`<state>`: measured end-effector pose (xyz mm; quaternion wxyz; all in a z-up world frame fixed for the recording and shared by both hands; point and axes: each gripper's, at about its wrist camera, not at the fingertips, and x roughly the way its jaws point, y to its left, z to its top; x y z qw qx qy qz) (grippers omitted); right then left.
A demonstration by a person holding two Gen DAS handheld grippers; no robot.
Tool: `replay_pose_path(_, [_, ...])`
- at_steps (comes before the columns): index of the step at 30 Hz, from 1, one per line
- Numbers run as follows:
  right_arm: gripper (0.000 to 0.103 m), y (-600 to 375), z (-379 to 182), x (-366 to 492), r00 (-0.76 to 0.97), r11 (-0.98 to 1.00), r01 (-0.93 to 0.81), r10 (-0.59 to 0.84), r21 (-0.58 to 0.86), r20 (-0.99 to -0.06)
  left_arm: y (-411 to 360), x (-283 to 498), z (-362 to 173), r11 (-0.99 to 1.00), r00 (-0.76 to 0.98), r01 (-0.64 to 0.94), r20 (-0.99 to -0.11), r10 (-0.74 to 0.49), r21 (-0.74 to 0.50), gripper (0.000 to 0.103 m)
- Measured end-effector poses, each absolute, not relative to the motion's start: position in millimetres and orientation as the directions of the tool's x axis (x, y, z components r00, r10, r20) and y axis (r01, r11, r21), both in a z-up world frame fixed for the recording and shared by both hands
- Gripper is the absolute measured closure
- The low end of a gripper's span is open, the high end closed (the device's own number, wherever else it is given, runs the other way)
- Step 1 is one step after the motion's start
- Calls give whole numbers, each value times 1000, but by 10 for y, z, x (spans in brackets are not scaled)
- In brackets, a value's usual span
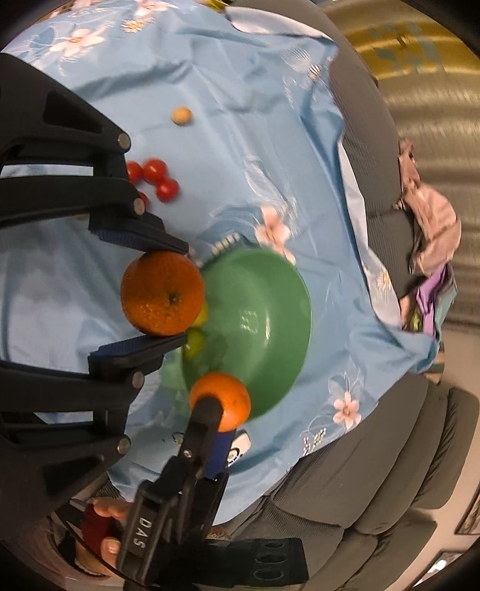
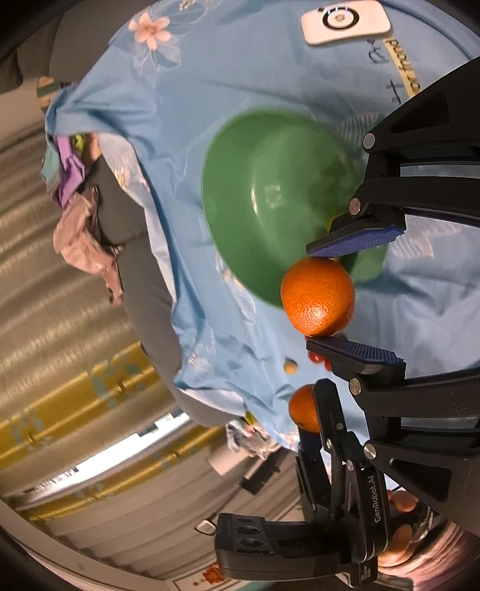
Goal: Organize fruits
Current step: 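Carry both oranges into the green bowl and open both tools, then move both tools back from the bowl toward the small orange fruits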
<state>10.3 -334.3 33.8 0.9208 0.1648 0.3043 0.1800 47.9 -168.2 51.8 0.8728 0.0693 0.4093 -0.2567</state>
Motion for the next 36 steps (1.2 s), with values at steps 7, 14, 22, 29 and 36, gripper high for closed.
replay_pose_path(7, [57, -3554, 304, 193, 780, 910, -153, 351, 385, -518, -1993, 719, 498, 833, 504, 544, -753, -423, -104, 61])
replay_pose_path(14, [57, -3643, 280, 336, 785, 933, -111, 293, 342, -546, -2271, 973, 381, 824, 484, 559, -770, -416, -93, 61])
replay_pose_path(22, [57, -3658, 172, 447, 763, 957, -72, 234, 281, -602, -2414, 1120, 162, 829, 462, 556, -805, -373, -65, 61])
replay_pose_path(29, [57, -3608, 151, 460, 752, 963, -67, 220, 260, -622, -2398, 1167, 48, 841, 446, 537, -824, -350, -67, 60])
replay_pose_path(36, [57, -3571, 230, 402, 766, 973, -41, 177, 228, -618, -2321, 1129, 146, 850, 469, 522, -807, -357, -72, 38])
